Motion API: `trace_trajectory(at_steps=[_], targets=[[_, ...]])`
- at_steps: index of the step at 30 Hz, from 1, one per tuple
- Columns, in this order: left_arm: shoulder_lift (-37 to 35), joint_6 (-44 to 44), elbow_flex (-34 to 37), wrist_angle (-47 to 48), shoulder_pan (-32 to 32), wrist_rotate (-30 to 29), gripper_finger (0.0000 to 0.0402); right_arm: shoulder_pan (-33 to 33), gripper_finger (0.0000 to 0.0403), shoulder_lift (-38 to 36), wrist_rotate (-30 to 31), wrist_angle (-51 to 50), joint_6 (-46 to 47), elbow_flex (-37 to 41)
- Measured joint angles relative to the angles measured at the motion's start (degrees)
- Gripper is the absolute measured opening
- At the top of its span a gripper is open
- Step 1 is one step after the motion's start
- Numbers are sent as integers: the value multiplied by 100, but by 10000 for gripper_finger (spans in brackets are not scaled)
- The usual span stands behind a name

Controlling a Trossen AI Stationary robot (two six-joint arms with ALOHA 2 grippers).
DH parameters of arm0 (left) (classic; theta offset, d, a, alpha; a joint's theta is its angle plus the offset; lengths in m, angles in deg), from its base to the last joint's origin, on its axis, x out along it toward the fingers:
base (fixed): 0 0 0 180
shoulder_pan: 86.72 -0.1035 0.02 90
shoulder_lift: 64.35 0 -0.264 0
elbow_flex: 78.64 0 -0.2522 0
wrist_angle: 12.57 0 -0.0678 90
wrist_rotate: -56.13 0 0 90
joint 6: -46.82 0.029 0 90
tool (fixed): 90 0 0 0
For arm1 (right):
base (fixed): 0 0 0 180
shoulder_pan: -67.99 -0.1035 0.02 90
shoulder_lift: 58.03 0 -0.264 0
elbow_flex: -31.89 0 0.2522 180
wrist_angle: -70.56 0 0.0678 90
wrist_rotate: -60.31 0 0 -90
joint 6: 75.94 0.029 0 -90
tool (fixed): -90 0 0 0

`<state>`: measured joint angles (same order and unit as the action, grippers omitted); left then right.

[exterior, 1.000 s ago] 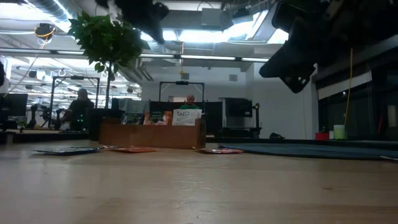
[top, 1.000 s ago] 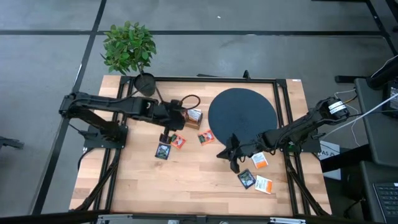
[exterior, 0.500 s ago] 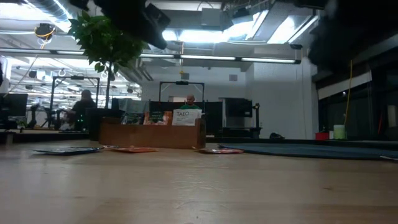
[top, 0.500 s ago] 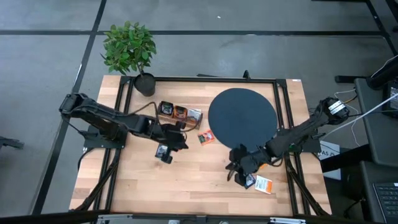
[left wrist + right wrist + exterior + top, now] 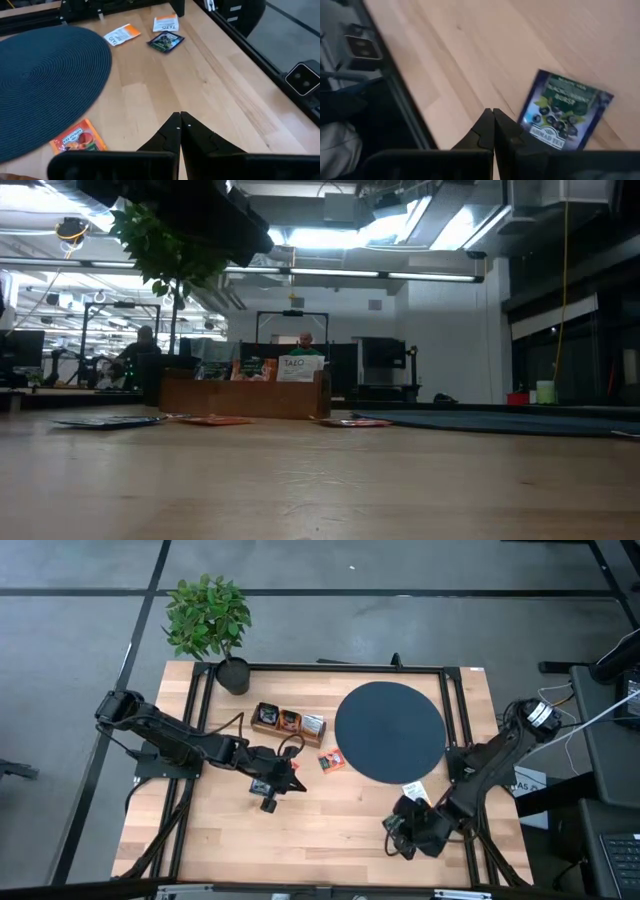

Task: Pick & Place Tea
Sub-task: Put the right dark blue tea bag into the left section of the wooden organizer

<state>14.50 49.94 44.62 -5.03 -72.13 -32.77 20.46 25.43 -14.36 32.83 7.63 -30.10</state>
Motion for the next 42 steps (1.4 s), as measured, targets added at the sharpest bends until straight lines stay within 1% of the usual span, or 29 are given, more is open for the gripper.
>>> trace_trajectory(at_steps=[3,6,11,14,32,36,42], targets=[[0,7,0,-1,0,0,3,-75,1,183,-65,-34,310,0],[0,12,0,-2,0,0,3,-80,1,348,-228,-105,431,0],[0,79,0,0,0,0,3,-103,1,530,-653,-460,791,1],[0,63,0,0,0,0,3,-139,0,653,-765,-572,943,2],[0,63,0,-2,0,0,3,-155,1,1220,-702,-503,1048,-17],[0,39,0,-2,0,0,3,-117,2,1316,-704,-505,927,-22],[0,-393,0,-4,0,-83,3,65,2,1353,-301,-449,463,-13]])
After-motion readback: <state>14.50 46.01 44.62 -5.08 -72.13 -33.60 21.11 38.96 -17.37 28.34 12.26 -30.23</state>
